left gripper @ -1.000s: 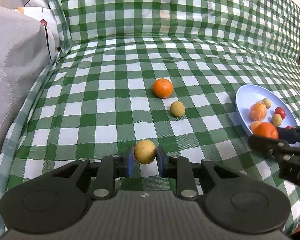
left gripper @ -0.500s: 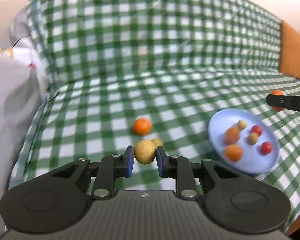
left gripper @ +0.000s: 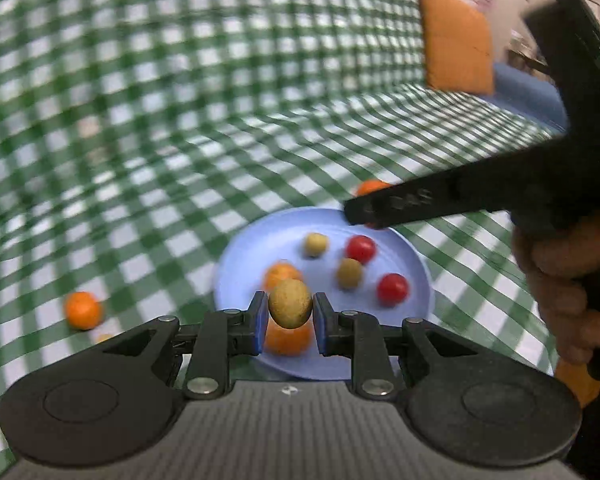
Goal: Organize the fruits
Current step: 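Drop the yellow fruit onto the plate with the left tool while the right tool releases the mandarin there, then grasp the last mandarin with the left tool while the right tool grasps the last yellow fruit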
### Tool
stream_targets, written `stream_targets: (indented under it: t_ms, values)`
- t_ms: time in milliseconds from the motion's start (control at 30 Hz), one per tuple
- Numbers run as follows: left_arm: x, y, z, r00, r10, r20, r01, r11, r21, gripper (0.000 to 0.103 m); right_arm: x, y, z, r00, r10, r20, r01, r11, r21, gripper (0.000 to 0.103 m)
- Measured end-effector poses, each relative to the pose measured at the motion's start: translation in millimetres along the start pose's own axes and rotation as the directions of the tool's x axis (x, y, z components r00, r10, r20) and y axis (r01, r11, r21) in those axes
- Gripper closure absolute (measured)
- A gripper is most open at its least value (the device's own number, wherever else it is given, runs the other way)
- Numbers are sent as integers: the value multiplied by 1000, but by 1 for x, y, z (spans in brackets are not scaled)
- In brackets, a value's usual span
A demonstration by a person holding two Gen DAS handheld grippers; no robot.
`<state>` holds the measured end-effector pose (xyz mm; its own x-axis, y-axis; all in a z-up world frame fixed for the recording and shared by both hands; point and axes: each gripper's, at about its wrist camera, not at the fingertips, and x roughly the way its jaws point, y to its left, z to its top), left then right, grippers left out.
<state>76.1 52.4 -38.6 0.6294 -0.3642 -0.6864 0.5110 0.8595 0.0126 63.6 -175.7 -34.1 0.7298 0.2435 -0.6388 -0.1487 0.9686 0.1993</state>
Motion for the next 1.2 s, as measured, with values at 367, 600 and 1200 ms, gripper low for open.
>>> stream_targets:
  t_ms: [367, 600, 1200]
  values:
    - [14, 21, 16, 999, -42, 6, 43, 994, -100, 67, 0, 0, 0, 999, 50, 13, -50, 999, 10, 48]
    - [1, 52, 26, 999, 52, 17, -48, 983, -179, 73, 0, 0, 4, 999, 24, 39, -25, 999, 24, 48]
    - [-6, 122, 23, 969, 208, -136, -245, 893, -377, 78, 19, 49, -5, 993, 70, 98, -64, 996, -62, 78]
